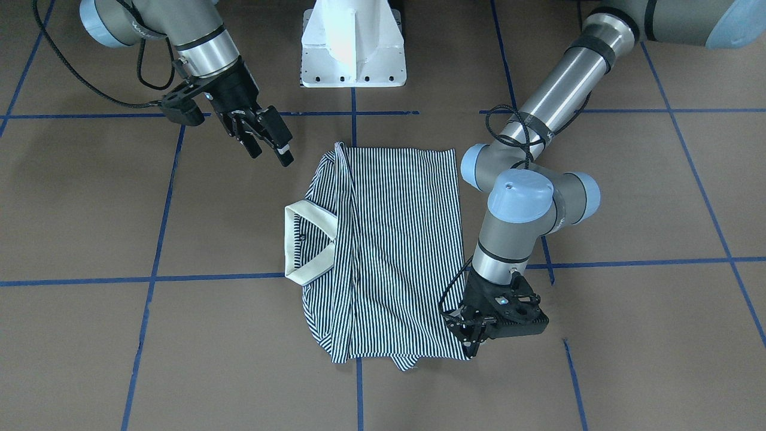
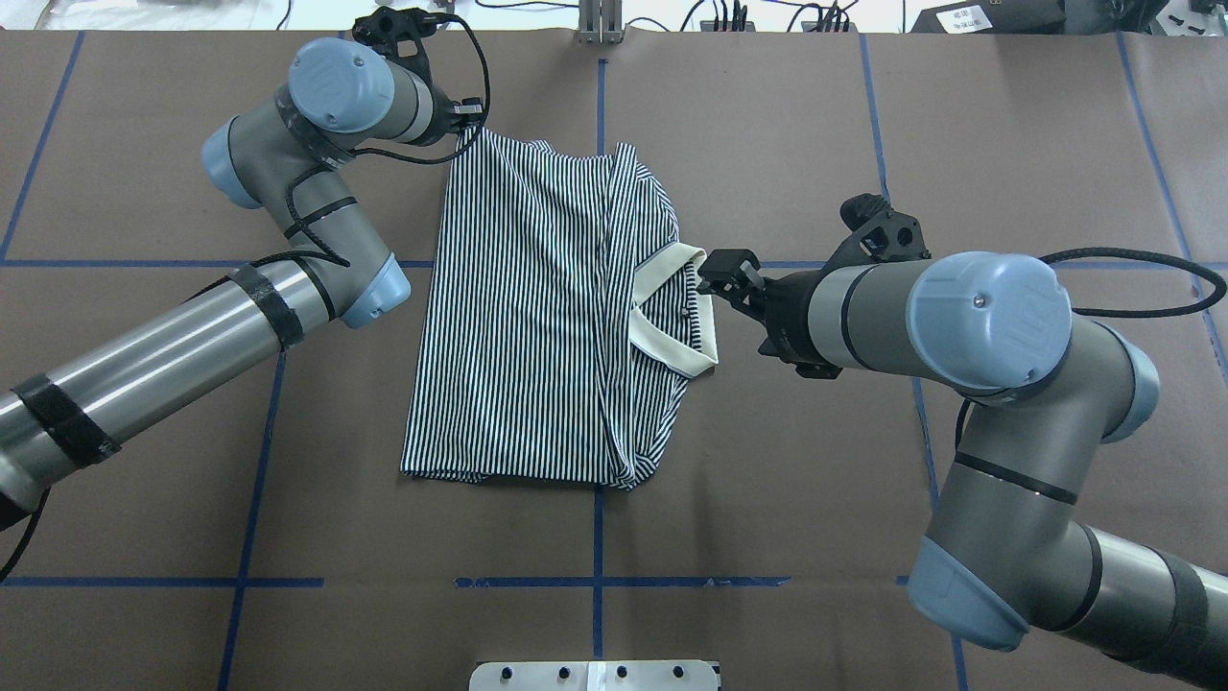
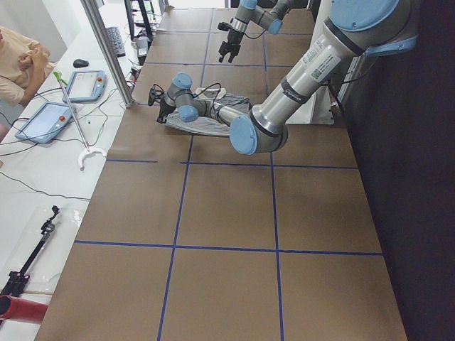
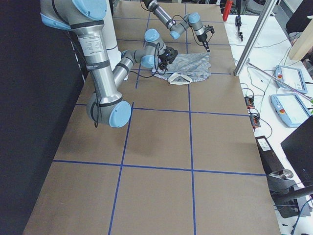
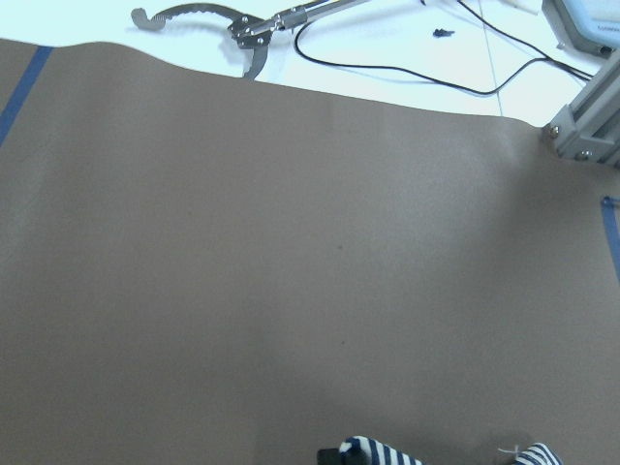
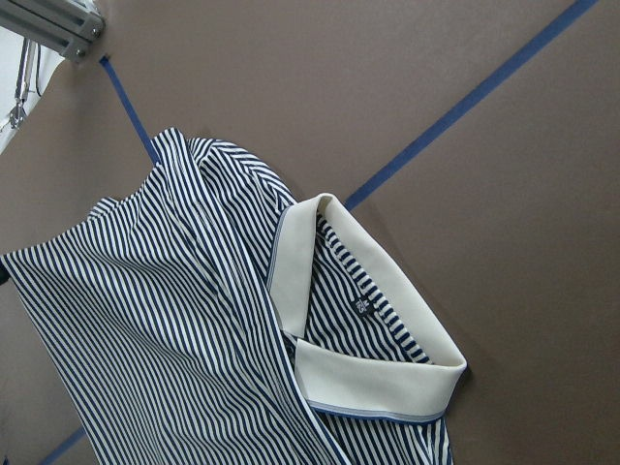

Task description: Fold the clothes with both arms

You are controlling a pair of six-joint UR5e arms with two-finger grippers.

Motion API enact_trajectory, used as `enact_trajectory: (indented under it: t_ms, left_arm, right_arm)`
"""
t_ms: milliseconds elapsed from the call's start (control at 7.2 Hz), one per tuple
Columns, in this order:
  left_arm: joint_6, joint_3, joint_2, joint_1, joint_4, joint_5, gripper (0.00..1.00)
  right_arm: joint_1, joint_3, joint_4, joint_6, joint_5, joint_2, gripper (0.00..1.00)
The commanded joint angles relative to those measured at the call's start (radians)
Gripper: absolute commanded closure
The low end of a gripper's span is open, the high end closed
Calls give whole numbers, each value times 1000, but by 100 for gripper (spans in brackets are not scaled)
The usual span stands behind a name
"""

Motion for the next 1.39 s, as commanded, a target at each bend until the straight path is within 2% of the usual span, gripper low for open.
enact_trajectory:
  t_ms: [0,139,278,416,555,694,833,1111,1249]
  left_arm:
    - [4,-26,49,0,-33,-1,62]
    - [8,-55,76,-8,-33,-4,61]
    - [8,-131,147,-21,-32,-25,61]
    - [10,-208,215,-44,-32,-104,60]
    - [7,-247,235,-46,-25,-139,60]
    - [1,-249,231,-46,-24,-139,60]
    - [-1,-249,231,-46,-24,-139,60]
    - [-1,-250,231,-45,-27,-139,60]
    - [-3,-250,231,-45,-25,-139,60]
  right_arm:
    - [-52,-101,-12,-5,-28,105,0]
    - [-79,-173,-11,-25,-32,141,0]
    - [-95,-252,-20,-139,-26,217,0]
    - [-109,-343,-21,-231,-13,270,0]
    - [-127,-418,-109,-358,7,338,1]
    - [-141,-426,-239,-464,9,386,2]
    - [-158,-426,-312,-563,9,397,2]
    - [-167,-414,-429,-671,11,407,2]
    - [-191,-416,-440,-688,5,393,2]
